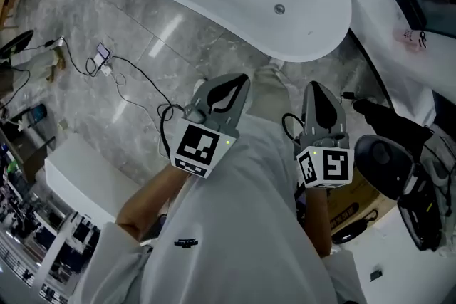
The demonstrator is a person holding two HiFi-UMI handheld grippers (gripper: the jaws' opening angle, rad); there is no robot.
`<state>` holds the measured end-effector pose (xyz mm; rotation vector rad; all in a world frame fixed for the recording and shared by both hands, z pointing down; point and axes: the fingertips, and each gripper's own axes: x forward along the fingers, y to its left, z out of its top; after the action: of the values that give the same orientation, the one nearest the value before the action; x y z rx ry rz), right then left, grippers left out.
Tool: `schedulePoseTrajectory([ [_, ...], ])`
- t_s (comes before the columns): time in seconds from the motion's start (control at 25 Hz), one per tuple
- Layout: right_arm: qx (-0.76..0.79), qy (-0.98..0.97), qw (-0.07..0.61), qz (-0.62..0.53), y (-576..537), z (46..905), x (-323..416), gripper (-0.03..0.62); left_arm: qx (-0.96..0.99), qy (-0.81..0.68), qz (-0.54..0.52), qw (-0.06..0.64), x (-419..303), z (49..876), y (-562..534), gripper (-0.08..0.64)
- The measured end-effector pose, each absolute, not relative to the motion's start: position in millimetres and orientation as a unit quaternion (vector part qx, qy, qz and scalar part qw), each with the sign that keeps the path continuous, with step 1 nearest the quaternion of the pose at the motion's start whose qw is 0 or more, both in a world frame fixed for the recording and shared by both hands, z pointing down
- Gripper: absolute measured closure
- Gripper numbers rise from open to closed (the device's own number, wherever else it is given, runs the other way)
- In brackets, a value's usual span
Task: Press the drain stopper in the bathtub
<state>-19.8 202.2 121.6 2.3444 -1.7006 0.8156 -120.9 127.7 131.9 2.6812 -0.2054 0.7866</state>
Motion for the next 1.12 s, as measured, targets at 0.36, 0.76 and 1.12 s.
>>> schedulePoseTrajectory([
  [0.36,0.65,-0.674,0.149,0.318,175.7,200.8,63.5,0.589,0.906,-0.203,0.286,0.238,-46.0,179.1,125.8,0.557],
  [0.76,0.622,-0.683,0.169,0.344,117.0,317.4,111.3,0.589,0.884,-0.282,0.256,0.272,2.2,274.3,58.7,0.557],
  [1.12,0.595,-0.682,0.19,0.38,79.3,442.5,121.4,0.589,0.866,-0.277,0.271,0.316,10.5,393.5,44.1,0.557],
])
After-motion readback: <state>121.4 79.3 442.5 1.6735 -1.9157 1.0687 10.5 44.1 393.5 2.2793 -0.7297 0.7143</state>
